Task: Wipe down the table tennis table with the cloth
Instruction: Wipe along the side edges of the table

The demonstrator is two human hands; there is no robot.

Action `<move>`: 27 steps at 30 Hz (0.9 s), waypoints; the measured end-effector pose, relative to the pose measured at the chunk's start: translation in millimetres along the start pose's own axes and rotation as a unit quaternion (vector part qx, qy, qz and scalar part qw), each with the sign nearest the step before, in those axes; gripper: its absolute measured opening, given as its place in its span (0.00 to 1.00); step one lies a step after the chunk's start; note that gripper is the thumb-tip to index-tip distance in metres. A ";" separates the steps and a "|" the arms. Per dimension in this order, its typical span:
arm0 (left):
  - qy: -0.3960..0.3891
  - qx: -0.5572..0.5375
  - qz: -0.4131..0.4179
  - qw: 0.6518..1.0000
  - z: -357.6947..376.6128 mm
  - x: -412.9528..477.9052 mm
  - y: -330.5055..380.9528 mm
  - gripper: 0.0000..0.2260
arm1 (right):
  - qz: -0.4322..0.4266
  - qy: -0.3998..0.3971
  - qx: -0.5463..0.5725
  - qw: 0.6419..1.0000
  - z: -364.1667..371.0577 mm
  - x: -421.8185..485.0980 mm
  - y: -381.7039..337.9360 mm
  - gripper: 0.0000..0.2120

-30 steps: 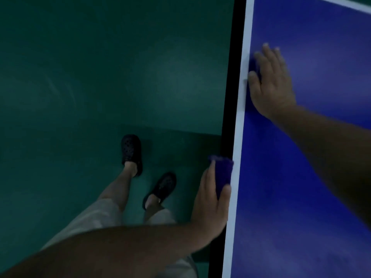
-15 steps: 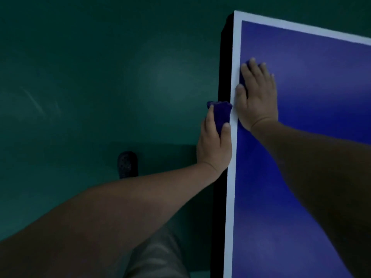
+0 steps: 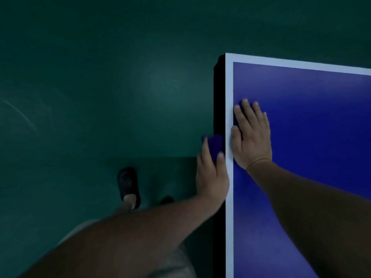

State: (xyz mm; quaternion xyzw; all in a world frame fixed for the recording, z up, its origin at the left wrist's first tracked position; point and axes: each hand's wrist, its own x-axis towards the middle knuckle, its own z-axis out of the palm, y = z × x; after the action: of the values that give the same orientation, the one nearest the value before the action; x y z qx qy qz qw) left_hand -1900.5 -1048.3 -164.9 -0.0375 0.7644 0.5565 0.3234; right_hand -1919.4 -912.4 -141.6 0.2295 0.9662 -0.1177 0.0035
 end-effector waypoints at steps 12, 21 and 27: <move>0.019 -0.007 0.061 0.998 3.7 65.5 33.5 0.27 | -0.011 0.002 -0.006 1.000 1.4 0.1 1.6 0.26; -0.001 -0.031 0.021 0.999 1.9 71.2 37.2 0.28 | -0.016 0.006 0.000 1.000 -0.2 0.6 2.8 0.25; 0.042 -0.076 0.041 0.995 8.0 169.5 105.0 0.25 | 0.003 -0.010 0.018 1.000 -7.5 3.2 -2.7 0.25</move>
State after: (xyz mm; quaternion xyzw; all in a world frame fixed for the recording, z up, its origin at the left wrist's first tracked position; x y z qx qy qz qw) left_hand -2074.2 -950.3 -170.4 -0.0542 0.7334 0.6238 0.2646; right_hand -1923.1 -911.7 -133.9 0.2313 0.9630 -0.1377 0.0093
